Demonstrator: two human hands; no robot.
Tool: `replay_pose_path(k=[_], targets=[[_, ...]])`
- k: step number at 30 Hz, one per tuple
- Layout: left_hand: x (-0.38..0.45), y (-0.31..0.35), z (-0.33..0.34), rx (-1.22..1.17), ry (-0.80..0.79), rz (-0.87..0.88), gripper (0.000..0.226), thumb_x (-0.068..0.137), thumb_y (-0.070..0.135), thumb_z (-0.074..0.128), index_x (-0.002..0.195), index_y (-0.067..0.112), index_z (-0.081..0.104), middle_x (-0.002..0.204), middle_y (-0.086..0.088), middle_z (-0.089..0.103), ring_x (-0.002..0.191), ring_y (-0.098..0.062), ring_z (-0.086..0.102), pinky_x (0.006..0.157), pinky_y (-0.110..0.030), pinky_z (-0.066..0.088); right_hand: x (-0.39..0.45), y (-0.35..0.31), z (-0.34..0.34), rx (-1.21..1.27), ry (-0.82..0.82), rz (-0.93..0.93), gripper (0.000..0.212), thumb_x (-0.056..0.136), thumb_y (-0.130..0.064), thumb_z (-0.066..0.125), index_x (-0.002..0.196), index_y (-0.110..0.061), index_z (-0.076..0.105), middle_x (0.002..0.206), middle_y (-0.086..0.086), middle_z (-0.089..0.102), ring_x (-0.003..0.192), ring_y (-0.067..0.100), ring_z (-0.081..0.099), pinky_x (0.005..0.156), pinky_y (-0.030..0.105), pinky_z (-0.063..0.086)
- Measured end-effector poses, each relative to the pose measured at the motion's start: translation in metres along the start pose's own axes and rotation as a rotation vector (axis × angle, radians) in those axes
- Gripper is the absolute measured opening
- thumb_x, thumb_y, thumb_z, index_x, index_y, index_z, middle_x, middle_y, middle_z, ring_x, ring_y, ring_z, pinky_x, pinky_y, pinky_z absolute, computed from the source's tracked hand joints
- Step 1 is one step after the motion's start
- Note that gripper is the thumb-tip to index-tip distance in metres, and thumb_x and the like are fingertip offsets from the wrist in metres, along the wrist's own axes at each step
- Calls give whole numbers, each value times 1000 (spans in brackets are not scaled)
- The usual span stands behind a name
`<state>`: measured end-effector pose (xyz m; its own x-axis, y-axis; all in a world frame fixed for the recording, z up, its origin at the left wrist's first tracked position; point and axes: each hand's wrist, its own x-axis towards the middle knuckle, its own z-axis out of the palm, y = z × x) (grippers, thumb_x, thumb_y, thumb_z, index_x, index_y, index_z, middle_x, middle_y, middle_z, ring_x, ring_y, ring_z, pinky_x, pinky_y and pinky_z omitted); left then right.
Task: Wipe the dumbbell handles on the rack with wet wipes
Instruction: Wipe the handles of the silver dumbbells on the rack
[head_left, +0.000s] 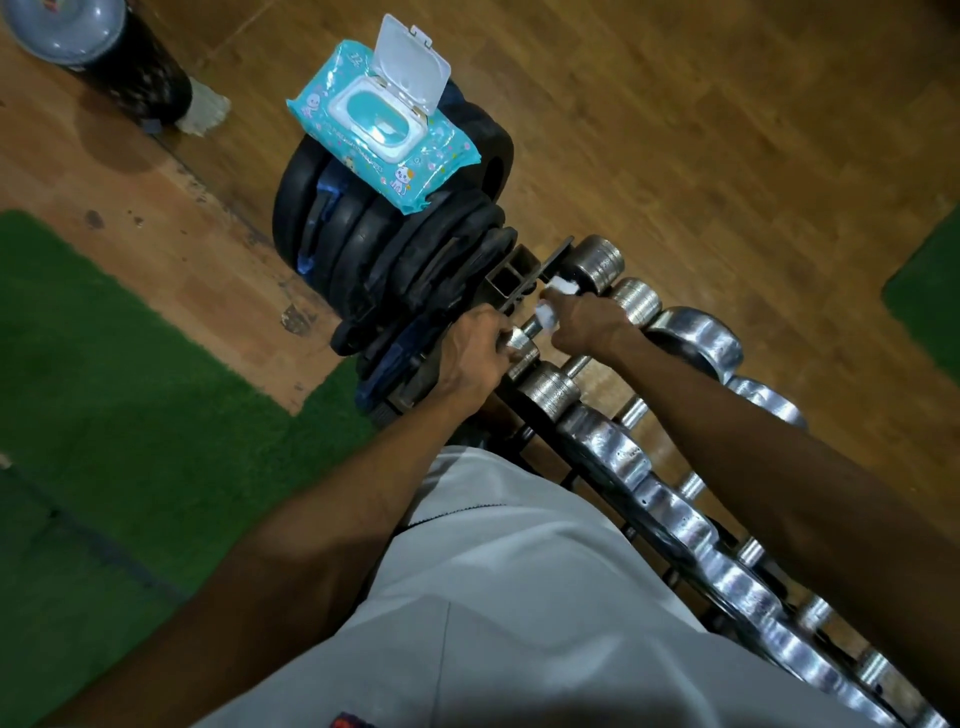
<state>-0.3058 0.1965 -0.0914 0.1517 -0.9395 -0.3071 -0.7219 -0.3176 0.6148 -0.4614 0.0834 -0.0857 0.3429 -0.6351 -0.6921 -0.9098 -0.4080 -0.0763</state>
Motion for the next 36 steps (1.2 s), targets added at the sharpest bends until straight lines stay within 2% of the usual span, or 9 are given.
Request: replay_pose_path(k=[2,4,9,11,18,23,30,33,36], targets=[[0,1,-1,4,-4,10,29,84,10,81,113,12,74,111,-7,67,97,-25,67,78,-39,57,-3,-11,6,207,-123,-185,35,96,-28,51,130,-22,58,121,12,63,102,35,65,82,37,51],[0,1,-2,-2,-18,19,30,85,10,80,115,11,74,111,-8,67,97,-26,67,78,-38,56,-4,-12,10,188,-147,-263,24,90,-28,55,113,-26,60,116,5,63,99,33,67,82,42,55],[1,1,-3,-4,-30,26,34,83,15,84,115,12,74,114,-5,67,100,-22,67,82,-36,57,-3,14,5,-202,106,25,75,92,-26,62,157,-35,25,108,14,63,74,31,62,55,31,40],[0,2,-3,6,-30,12,34,82,14,85,114,13,74,114,-3,67,99,-20,66,80,-31,55,-2,23,8,-151,166,67,80,90,-23,65,157,-33,23,125,21,55,91,37,63,57,36,41],[1,6,-3,58,-42,-2,26,79,12,86,101,14,73,107,-1,65,91,-19,66,68,-27,47,-12,5,36,-248,521,-24,47,91,-12,63,137,-1,57,134,22,50,113,38,49,84,45,47],[0,6,-4,61,-41,15,32,82,14,85,111,10,73,113,-5,66,96,-21,66,72,-28,48,-9,-4,40,401,596,66,30,94,4,54,122,4,66,132,20,57,113,37,61,89,42,56],[1,5,-4,36,-46,15,34,86,14,81,118,9,71,119,-6,65,102,-23,66,81,-34,55,1,-37,22,1809,411,702,48,75,3,62,122,1,52,93,10,57,75,20,56,65,34,50],[2,5,-6,24,-57,5,34,83,16,84,114,10,71,117,-5,65,102,-21,65,81,-34,54,-4,-32,10,2030,286,704,21,73,1,58,93,-6,56,87,9,55,74,22,54,71,36,54],[2,5,-5,40,-59,-4,35,82,18,85,113,11,71,117,-4,65,101,-22,66,79,-34,53,-2,-25,14,2042,168,684,23,78,-8,58,101,-6,60,88,11,61,80,25,59,77,36,57]])
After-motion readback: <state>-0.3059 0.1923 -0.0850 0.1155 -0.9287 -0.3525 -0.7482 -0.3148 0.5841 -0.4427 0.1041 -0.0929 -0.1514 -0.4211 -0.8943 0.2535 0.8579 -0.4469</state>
